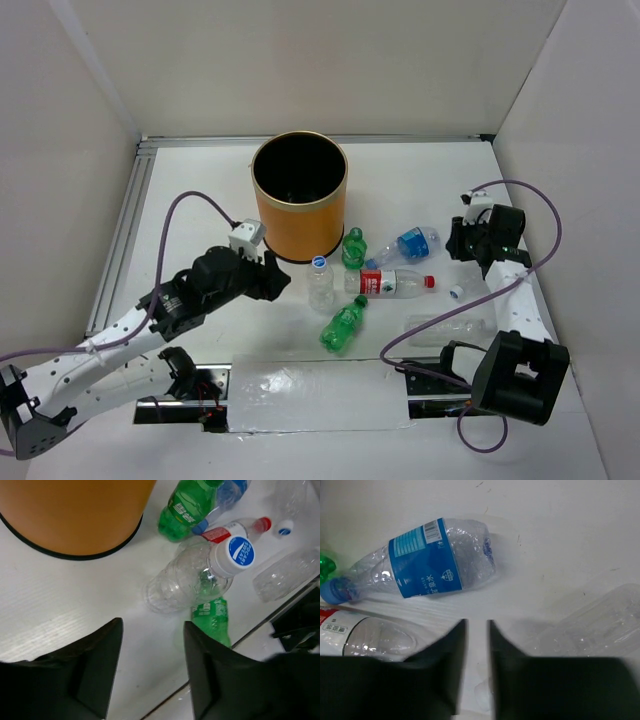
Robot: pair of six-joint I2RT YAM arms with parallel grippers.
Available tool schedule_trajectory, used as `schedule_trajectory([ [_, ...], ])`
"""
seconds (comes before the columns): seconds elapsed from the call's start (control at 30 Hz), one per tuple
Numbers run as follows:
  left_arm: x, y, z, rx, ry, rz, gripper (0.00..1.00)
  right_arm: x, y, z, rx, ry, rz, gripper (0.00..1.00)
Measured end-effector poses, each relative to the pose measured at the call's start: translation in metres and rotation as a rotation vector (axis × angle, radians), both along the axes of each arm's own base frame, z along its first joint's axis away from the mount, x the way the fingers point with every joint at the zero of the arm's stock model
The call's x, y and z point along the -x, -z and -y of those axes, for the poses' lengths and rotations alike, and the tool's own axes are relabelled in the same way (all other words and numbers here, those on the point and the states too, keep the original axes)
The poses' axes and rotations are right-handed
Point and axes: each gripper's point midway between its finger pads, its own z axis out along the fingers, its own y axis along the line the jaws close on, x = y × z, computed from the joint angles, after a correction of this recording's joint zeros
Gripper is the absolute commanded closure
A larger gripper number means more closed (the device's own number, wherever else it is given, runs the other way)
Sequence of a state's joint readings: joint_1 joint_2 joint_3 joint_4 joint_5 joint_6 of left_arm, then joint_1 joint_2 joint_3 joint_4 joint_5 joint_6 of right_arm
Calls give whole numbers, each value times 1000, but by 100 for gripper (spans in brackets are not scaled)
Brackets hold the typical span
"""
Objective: Put the plastic bottles in the bin
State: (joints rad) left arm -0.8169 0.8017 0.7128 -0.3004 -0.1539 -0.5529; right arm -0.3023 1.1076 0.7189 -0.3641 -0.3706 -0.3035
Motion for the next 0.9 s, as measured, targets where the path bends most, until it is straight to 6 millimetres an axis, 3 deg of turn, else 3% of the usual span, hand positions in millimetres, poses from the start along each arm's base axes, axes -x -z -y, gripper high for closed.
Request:
schedule_trajectory([
  [0.03,1,0,2,-2,0,2,50,1,0,-1,-6,-6,-1,87],
  [0.07,1,1,3,-5,-3,6,50,1,0,-2,-5,-15,0,81],
  [0.1,1,2,5,-11,-1,7,45,1,1,-3,-8,-19,-3,49],
  [0.13,1,3,8,-16,4,7,38,2,1,-4,-13,-22,-7,24],
  [0.17,1,5,10,-22,9,5,13,3,2,-4,-16,-25,-11,8],
  [0.2,2,9,14,-30,18,-1,1,3,3,-5,-15,-32,-15,0],
  [0.43,20,34,56,-63,136,-34,1,3,16,-10,-36,-71,-57,0],
  [0.6,28,42,82,-116,199,42,1,3,20,-12,-52,-82,-75,0],
  [0.73,15,46,97,-163,170,142,1,3,20,-14,-61,-92,-77,0],
  [0.9,-12,73,96,-306,66,191,1,3,24,-17,-80,-105,-90,0],
])
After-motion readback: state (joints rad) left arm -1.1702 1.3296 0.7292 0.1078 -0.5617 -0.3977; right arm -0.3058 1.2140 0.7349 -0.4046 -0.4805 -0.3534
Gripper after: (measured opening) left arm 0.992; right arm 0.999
